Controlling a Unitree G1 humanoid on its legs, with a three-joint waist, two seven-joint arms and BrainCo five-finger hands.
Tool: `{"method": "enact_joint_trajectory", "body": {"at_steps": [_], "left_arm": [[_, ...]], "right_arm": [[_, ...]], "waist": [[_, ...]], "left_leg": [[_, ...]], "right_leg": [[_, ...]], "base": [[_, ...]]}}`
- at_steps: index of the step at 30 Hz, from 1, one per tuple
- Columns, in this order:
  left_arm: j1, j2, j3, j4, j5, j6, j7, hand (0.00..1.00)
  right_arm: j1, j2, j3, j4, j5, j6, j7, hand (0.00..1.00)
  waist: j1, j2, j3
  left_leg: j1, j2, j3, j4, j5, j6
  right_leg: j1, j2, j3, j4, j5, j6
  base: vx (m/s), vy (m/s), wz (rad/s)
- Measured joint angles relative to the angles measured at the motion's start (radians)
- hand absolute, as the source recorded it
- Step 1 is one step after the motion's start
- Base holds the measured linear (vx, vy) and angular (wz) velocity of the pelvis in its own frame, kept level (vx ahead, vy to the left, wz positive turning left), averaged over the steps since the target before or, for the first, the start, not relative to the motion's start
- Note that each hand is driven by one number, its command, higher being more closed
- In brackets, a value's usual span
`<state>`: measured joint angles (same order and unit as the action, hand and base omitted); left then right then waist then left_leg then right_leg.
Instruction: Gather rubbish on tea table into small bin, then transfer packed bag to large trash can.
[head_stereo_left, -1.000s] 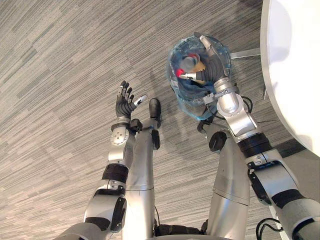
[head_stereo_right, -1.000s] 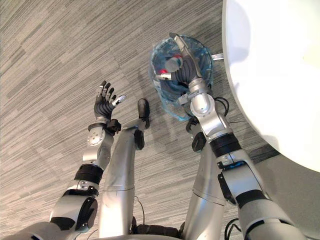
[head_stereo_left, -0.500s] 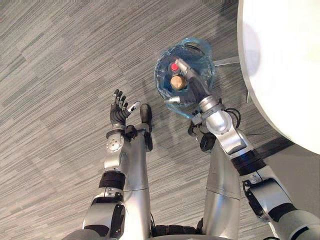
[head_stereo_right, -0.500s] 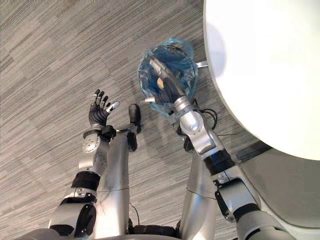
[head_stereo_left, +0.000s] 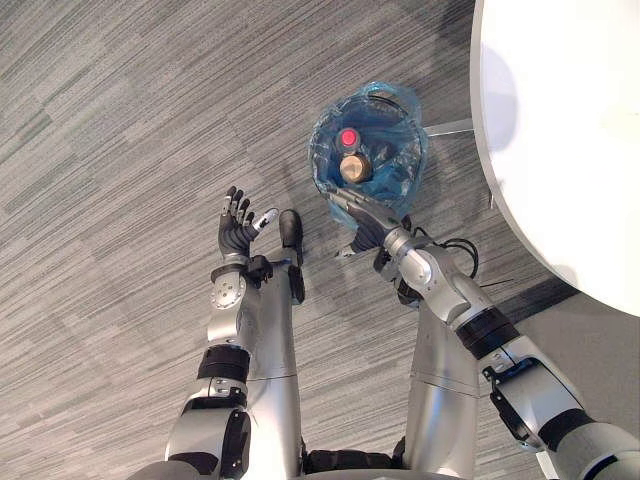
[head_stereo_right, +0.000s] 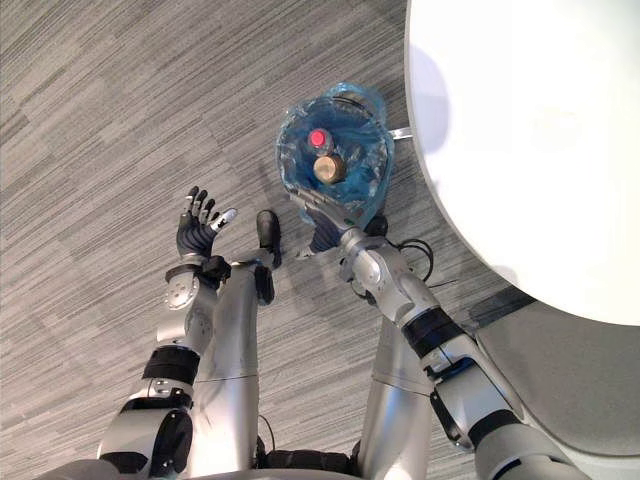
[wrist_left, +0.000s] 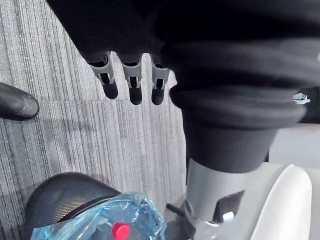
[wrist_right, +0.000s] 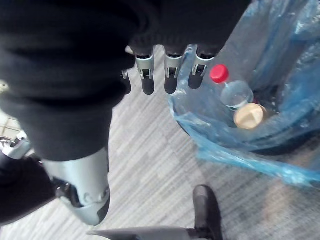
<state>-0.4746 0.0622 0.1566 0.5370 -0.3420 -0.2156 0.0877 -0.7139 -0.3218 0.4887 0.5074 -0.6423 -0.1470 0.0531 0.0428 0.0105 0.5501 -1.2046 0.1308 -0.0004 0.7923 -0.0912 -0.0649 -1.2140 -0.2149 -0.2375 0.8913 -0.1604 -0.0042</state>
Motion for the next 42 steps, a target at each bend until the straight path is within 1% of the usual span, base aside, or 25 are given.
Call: {"method": "enact_joint_trajectory", "body": {"at_steps": [4,8,11,13,14,16,17,18,21,23,26,28,31,33,34,35,36,37,39,42], "left_arm": [[-0.007,0.001,-0.01,0.015,-0.001,-0.001,0.0,0.0],[-0.012,-0.002,-0.035,0.019,-0.001,-0.002,0.001,0.0],[-0.021,-0.01,-0.037,0.018,-0.002,-0.006,0.002,0.0],[-0.021,-0.016,-0.036,0.019,-0.013,-0.007,0.002,0.0],[-0.021,-0.018,-0.035,0.019,-0.018,-0.007,0.003,0.0],[-0.02,-0.021,-0.036,0.018,-0.022,-0.008,0.004,0.0],[-0.02,-0.021,-0.035,0.018,-0.022,-0.009,0.005,0.0],[-0.019,-0.022,-0.035,0.018,-0.023,-0.009,0.005,0.0],[-0.019,-0.03,-0.035,0.018,-0.04,-0.012,0.005,0.0],[-0.019,-0.039,-0.035,0.018,-0.04,-0.014,0.005,0.0],[-0.018,-0.048,-0.036,0.018,-0.041,-0.016,0.005,0.0],[-0.018,-0.052,-0.036,0.018,-0.042,-0.017,0.006,0.0],[-0.018,-0.061,-0.036,0.017,-0.044,-0.029,0.006,0.0],[-0.018,-0.064,-0.037,0.017,-0.044,-0.029,0.007,0.0],[-0.018,-0.068,-0.037,0.017,-0.044,-0.03,0.007,0.0],[-0.018,-0.07,-0.038,0.017,-0.044,-0.031,0.007,0.0],[-0.018,-0.08,-0.042,0.015,-0.044,-0.033,0.008,0.0],[-0.017,-0.083,-0.044,0.014,-0.044,-0.034,0.008,0.0],[-0.015,-0.088,-0.045,0.014,-0.044,-0.034,0.011,0.0],[-0.015,-0.098,-0.045,0.012,-0.044,-0.036,0.013,0.0]], "right_arm": [[-0.009,0.001,0.0,0.042,-0.037,0.005,0.004,0.0],[-0.034,0.012,0.0,0.1,-0.078,0.037,-0.001,0.0],[-0.044,0.014,-0.007,0.104,-0.118,0.055,-0.034,0.0],[-0.042,0.026,-0.027,0.106,-0.149,0.077,-0.078,0.0],[-0.042,0.031,-0.035,0.106,-0.155,0.081,-0.087,0.0],[-0.045,0.051,-0.066,0.105,-0.175,0.093,-0.135,0.0],[-0.044,0.057,-0.075,0.105,-0.18,0.096,-0.144,0.0],[-0.043,0.069,-0.091,0.105,-0.194,0.112,-0.161,0.0],[-0.041,0.074,-0.107,0.106,-0.207,0.124,-0.181,0.0],[-0.037,0.081,-0.132,0.11,-0.227,0.13,-0.186,0.0],[-0.041,0.08,-0.138,0.155,-0.242,0.139,-0.186,0.0],[-0.04,0.083,-0.138,0.19,-0.263,0.153,-0.185,0.0],[-0.041,0.086,-0.138,0.257,-0.274,0.157,-0.185,0.0],[-0.042,0.087,-0.138,0.267,-0.275,0.158,-0.184,0.0],[-0.044,0.087,-0.138,0.278,-0.285,0.159,-0.184,1.0],[-0.047,0.087,-0.138,0.289,-0.291,0.163,-0.184,1.0],[-0.047,0.083,-0.139,0.304,-0.302,0.172,-0.183,1.0],[-0.049,0.084,-0.139,0.315,-0.303,0.177,-0.182,1.0],[-0.064,0.089,-0.137,0.341,-0.303,0.177,-0.181,1.0],[-0.086,0.086,-0.136,0.376,-0.301,0.178,-0.181,1.0]], "waist": [[0.006,0.0,0.0],[0.011,0.0,0.0],[0.023,0.0,0.0],[0.026,0.0,0.0],[0.027,0.0,0.0],[0.028,0.0,0.0],[0.029,0.0,0.0],[0.028,0.0,0.0],[0.028,0.001,0.0],[0.029,0.001,0.0],[0.029,0.001,0.001],[0.03,0.001,0.001],[0.032,0.002,0.001],[0.035,0.003,0.001],[0.038,0.003,0.001],[0.041,0.004,0.0],[0.052,0.012,0.001],[0.057,0.014,0.0],[0.055,0.017,0.0],[0.06,0.021,0.0]], "left_leg": [[-0.02,0.001,0.001,-0.004,0.002,-0.001],[-0.027,-0.005,-0.002,0.003,0.005,0.002],[-0.041,-0.004,-0.006,0.008,0.005,0.003],[-0.048,-0.007,-0.012,0.011,0.005,0.002],[-0.049,-0.007,-0.012,0.012,0.004,0.002],[-0.054,-0.008,-0.01,0.012,0.002,-0.002],[-0.055,-0.008,-0.01,0.012,0.002,-0.002],[-0.055,-0.008,-0.01,0.01,0.002,-0.003],[-0.055,-0.008,-0.009,0.008,0.002,-0.002],[-0.055,-0.008,-0.009,0.008,0.002,-0.002],[-0.054,-0.008,-0.01,0.007,0.005,0.002],[-0.054,-0.008,-0.01,0.006,0.005,0.003],[-0.055,-0.01,-0.01,0.004,0.005,0.002],[-0.055,-0.011,-0.009,0.001,0.006,0.001],[-0.056,-0.011,-0.009,-0.001,0.006,0.0],[-0.056,-0.012,-0.01,-0.002,0.007,-0.001],[-0.057,-0.013,-0.011,-0.007,0.01,-0.004],[-0.057,-0.015,-0.012,-0.01,0.011,-0.005],[-0.06,-0.022,-0.019,-0.01,0.012,-0.008],[-0.066,-0.026,-0.025,-0.007,0.013,-0.009]], "right_leg": [[-0.018,-0.005,-0.007,0.002,-0.002,-0.004],[-0.026,-0.014,-0.009,0.017,-0.012,-0.016],[-0.037,-0.014,-0.011,0.021,-0.014,-0.016],[-0.04,-0.016,-0.015,0.024,-0.015,-0.016],[-0.041,-0.017,-0.015,0.025,-0.015,-0.016],[-0.048,-0.018,-0.013,0.027,-0.015,-0.016],[-0.049,-0.018,-0.013,0.027,-0.015,-0.016],[-0.051,-0.018,-0.013,0.027,-0.015,-0.016],[-0.051,-0.017,-0.013,0.027,-0.015,-0.017],[-0.052,-0.017,-0.013,0.027,-0.016,-0.018],[-0.052,-0.018,-0.013,0.027,-0.017,-0.019],[-0.052,-0.018,-0.013,0.028,-0.018,-0.021],[-0.055,-0.021,-0.013,0.032,-0.021,-0.023],[-0.057,-0.022,-0.013,0.032,-0.022,-0.025],[-0.059,-0.022,-0.013,0.033,-0.022,-0.026],[-0.06,-0.022,-0.013,0.033,-0.023,-0.026],[-0.06,-0.024,-0.016,0.033,-0.024,-0.028],[-0.062,-0.026,-0.018,0.035,-0.027,-0.031],[-0.064,-0.032,-0.02,0.045,-0.035,-0.029],[-0.066,-0.038,-0.028,0.053,-0.044,-0.027]], "base": [[0.01,0.0,0.06],[0.01,0.001,0.07],[0.0,0.0,0.0],[-0.02,0.018,0.05],[-0.02,0.018,0.04],[0.0,0.0,0.0],[0.0,0.0,0.0],[0.0,0.0,0.0],[0.0,0.0,0.0],[0.0,0.0,0.0],[0.0,0.0,0.0],[0.0,0.0,0.0],[-0.01,0.004,0.01],[0.0,0.0,0.0],[0.0,0.0,0.0],[-0.02,0.005,0.05],[-0.01,0.003,0.07],[-0.01,0.003,0.09],[-0.01,0.003,0.14],[-0.01,0.006,0.11]]}}
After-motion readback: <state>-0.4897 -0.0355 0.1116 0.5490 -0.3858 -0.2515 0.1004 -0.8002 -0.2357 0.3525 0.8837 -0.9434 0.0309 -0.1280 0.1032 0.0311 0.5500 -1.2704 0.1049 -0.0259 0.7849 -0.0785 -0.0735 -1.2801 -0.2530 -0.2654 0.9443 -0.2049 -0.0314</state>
